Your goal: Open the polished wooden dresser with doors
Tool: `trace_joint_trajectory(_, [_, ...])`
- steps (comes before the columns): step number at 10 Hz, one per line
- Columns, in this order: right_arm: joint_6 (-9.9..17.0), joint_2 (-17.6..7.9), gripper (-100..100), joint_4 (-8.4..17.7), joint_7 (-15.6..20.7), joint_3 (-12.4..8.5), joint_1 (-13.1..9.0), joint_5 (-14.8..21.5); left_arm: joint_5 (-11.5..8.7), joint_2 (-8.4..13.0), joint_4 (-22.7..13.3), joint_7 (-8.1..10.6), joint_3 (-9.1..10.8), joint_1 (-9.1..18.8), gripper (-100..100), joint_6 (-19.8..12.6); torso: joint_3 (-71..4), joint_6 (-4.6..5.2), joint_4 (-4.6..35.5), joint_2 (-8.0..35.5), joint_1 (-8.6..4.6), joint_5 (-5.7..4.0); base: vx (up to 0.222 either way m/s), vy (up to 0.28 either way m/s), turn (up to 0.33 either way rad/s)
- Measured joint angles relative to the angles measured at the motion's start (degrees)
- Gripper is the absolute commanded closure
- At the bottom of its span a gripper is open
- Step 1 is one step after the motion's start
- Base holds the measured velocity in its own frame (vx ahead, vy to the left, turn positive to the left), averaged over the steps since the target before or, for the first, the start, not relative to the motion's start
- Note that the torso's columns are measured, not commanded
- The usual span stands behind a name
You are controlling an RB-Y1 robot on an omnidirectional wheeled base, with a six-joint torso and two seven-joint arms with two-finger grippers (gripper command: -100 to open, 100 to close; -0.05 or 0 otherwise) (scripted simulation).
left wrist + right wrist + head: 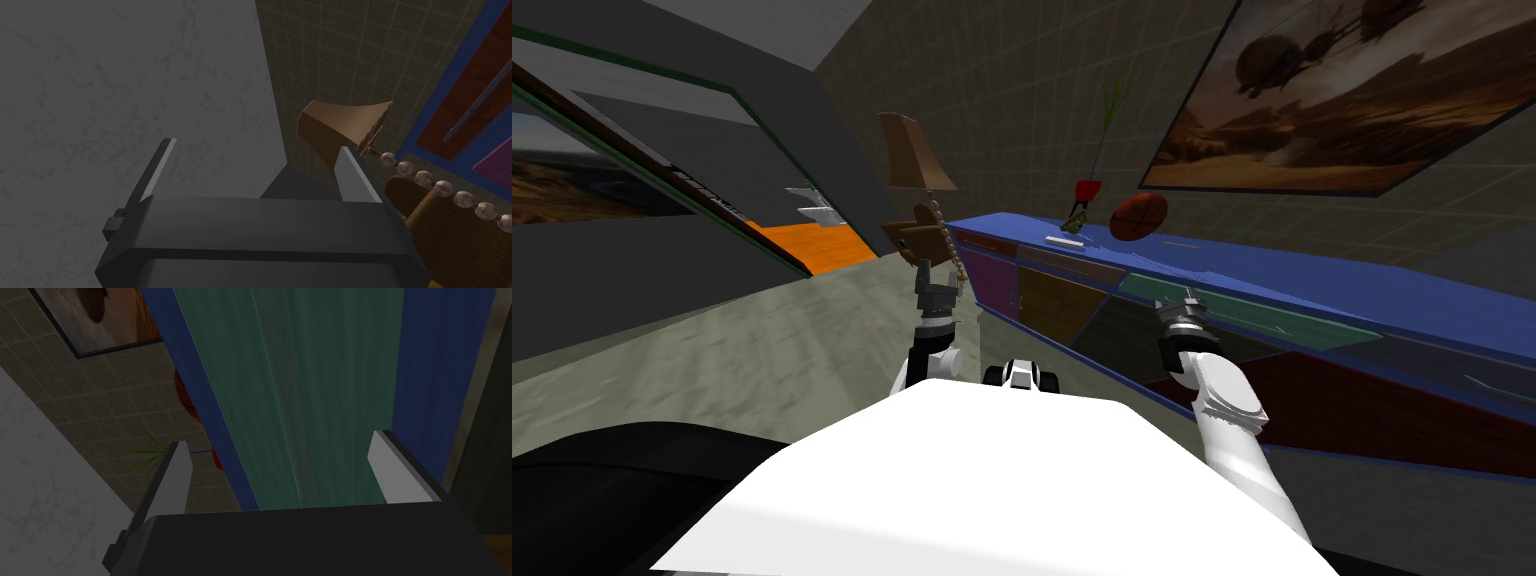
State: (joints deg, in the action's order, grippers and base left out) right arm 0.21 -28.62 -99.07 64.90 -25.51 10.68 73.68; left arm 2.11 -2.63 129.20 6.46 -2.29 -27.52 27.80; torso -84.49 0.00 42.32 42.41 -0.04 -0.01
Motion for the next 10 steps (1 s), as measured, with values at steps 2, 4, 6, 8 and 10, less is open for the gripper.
trace_joint_trajectory(2, [-0.10,2.02,100,-0.49,0.83,0.29,-0.03,0.83,0.00,0.00,0.00,0.00,0.00,0.01,0,0.00,0.13,0.09,0.16,0.23,-0.02,0.09,-0.074,-0.034,0.028])
trace_joint_trajectory(4, [-0.39,3.31,100,-0.92,1.47,0.33,-0.27,1.45,0.00,0.00,0.00,0.00,0.00,0.01,0,0.00,0.02,0.19,0.07,0.01,-0.05,0.03,-0.058,0.049,-0.005])
trace_joint_trajectory(6, [-0.65,0.99,100,-0.88,0.39,0.35,0.41,0.30,0.00,-0.01,0.00,0.00,-0.01,0.01,0,0.00,0.14,0.22,0.13,0.24,0.23,0.14,-0.129,0.152,-0.092])
trace_joint_trajectory(8, [-0.81,-0.68,100,-0.66,-0.70,0.10,1.13,-0.67,0.00,-0.01,0.00,0.00,-0.01,0.02,0,0.00,0.18,0.19,0.29,0.33,0.17,0.27,-0.115,0.097,-0.045])
trace_joint_trajectory(10, [-1.99,-1.54,-100,0.51,-1.07,-0.62,1.04,-1.18,0.00,0.00,0.00,0.00,0.00,0.00,0,0.00,-0.19,0.04,0.05,-0.27,0.06,0.17,0.018,0.055,-0.051])
